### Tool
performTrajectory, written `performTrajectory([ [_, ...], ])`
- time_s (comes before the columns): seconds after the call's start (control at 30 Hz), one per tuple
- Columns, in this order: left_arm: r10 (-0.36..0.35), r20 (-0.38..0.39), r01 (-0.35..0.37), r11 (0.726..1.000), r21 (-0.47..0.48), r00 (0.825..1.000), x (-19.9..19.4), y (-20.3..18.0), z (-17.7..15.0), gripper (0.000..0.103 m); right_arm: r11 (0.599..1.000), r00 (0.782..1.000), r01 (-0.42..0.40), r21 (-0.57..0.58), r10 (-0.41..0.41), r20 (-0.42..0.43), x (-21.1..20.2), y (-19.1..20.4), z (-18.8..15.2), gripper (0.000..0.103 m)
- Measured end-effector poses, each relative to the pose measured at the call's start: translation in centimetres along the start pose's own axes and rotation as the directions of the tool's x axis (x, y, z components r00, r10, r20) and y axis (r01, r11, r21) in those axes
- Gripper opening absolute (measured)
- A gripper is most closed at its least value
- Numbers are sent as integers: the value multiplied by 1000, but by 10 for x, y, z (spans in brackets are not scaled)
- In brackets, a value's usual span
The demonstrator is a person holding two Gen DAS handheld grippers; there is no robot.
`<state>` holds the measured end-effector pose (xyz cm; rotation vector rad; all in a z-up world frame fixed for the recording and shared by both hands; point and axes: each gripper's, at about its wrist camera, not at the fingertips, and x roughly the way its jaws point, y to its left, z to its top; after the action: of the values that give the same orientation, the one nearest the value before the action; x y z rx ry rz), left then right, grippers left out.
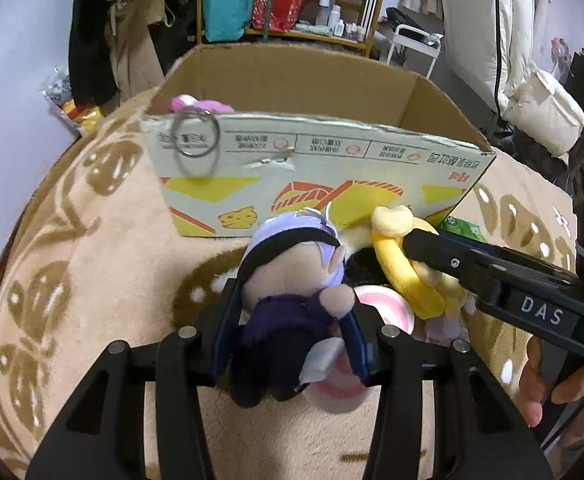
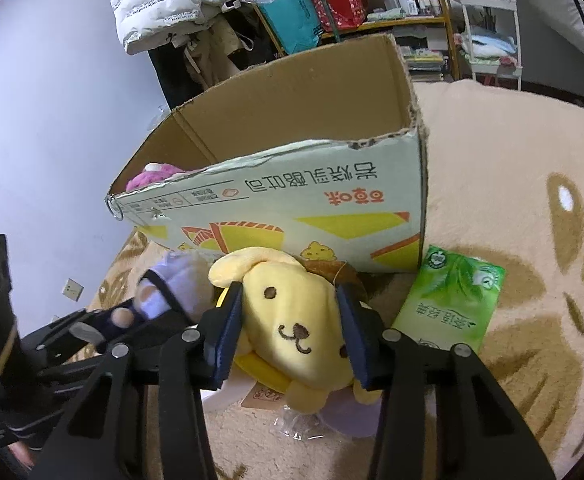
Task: Organize soft objects
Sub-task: 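Close the left tool on the purple-haired doll while the right tool grips the yellow dog plush, then lift both plushes over the box and open both tools to drop them inside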
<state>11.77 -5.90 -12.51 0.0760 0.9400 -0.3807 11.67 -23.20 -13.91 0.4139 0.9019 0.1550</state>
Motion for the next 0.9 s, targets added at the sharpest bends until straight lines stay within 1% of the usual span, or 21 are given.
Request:
performTrajectory([
  [0.07,14,16,-15,1000,9,1000,-6,-2,-1,46,1000,1000,3,-2,-3,12,-5,1,-1,49],
  [0.17,11,40,-12,1000,9,999,-16,-4,-1,46,1000,999,4,-2,-4,39,-15,2,-2,49],
  [0.27,-4,100,3,1000,4,995,-34,-5,0,46,1000,996,3,-3,-3,87,-31,5,-3,49],
  [0.4,7,169,-9,1000,12,986,-56,-8,0,46,1000,987,18,-11,-16,159,-57,12,-3,49],
  [0.5,46,233,-54,998,30,971,-72,-14,-1,46,1000,979,6,-10,-4,202,-75,16,-3,49],
  [0.63,78,308,-89,996,23,948,-89,-14,2,46,999,964,8,-47,5,268,-97,28,0,49],
  [0.8,117,352,-123,992,-5,929,-99,-9,8,46,996,940,-6,-85,35,339,-112,37,8,49],
  [0.9,129,366,-130,991,-22,922,-102,-4,13,46,996,926,-2,-91,36,375,-115,38,12,49],
])
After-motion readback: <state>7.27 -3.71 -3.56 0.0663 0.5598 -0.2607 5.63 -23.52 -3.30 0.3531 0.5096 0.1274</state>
